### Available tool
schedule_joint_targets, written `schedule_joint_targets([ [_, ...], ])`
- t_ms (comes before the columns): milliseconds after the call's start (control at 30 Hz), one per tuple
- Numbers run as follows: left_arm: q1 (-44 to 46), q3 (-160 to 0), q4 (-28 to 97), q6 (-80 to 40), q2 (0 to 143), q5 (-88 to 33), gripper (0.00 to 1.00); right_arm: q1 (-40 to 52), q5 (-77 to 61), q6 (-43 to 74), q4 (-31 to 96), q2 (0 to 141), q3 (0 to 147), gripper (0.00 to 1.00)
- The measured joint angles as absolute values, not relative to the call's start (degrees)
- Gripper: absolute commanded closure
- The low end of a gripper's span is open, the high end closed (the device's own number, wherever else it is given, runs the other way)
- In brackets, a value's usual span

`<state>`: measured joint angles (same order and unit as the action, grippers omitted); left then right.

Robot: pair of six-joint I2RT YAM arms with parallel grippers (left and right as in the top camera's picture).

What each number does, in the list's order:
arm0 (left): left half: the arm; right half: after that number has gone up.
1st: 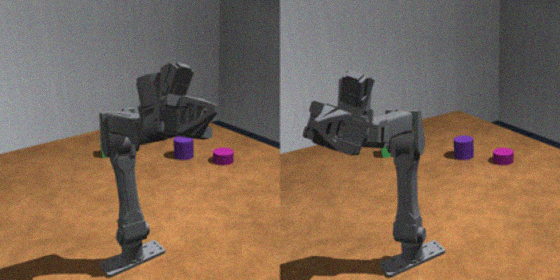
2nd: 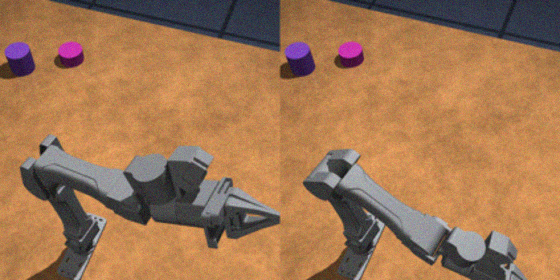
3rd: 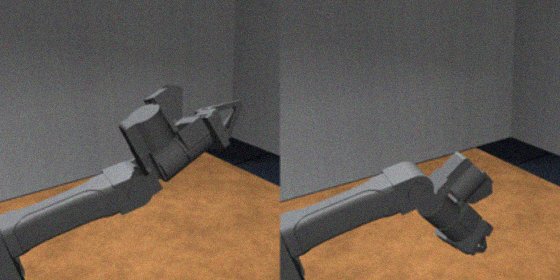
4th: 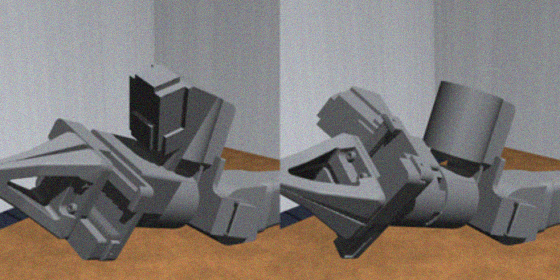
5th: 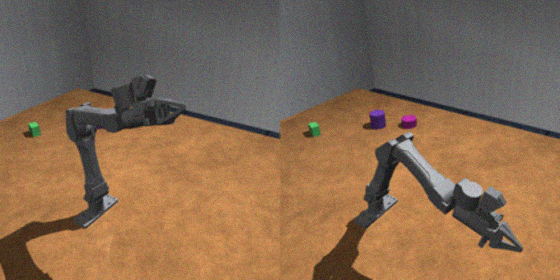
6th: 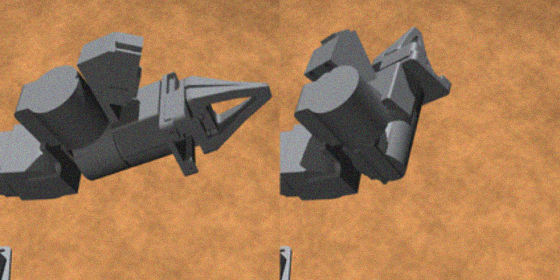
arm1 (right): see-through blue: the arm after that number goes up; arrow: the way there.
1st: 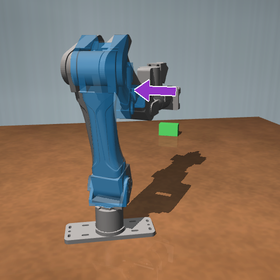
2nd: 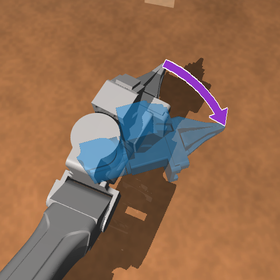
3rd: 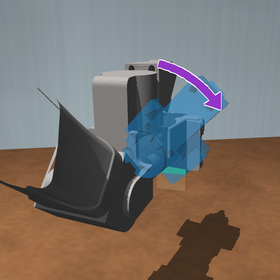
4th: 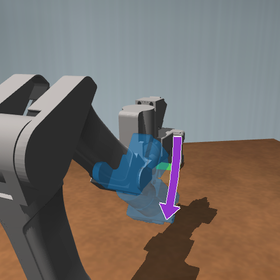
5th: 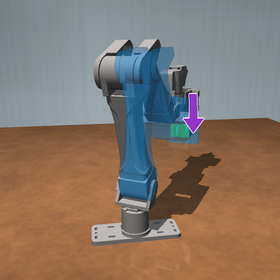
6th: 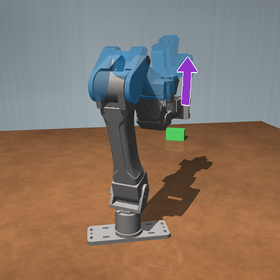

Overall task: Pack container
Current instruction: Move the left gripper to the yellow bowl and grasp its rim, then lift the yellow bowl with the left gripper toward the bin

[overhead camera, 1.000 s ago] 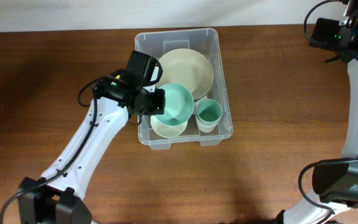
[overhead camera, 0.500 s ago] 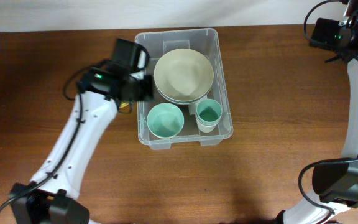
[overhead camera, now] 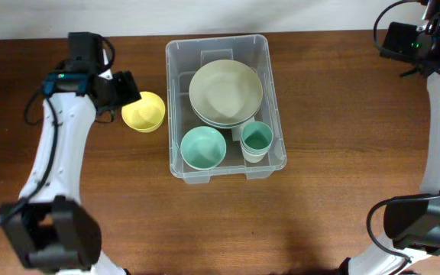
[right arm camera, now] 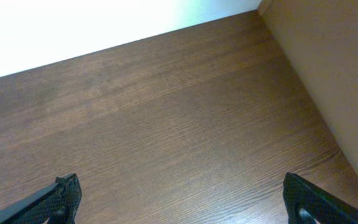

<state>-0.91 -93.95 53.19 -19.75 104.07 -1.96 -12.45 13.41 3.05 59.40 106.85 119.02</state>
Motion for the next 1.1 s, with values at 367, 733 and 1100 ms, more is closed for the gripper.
schedule_joint_targets([
  [367,-3.1,-93.7,50.7,-27.8,123.0,-3.0,0.32,-12.4,13.4,3.0,59.4,106.8,119.0,0.01],
  [733,-3.2,-93.7,49.8,-29.4,126.0,-3.7,0.99,-12.4,13.4,3.0,59.4,106.9,119.0,0.01],
  [1100,-9.3,-96.7,60.0,-26.1,122.4,-4.6,0.99,-12.4,13.4,3.0,59.4,106.9,119.0,0.01],
])
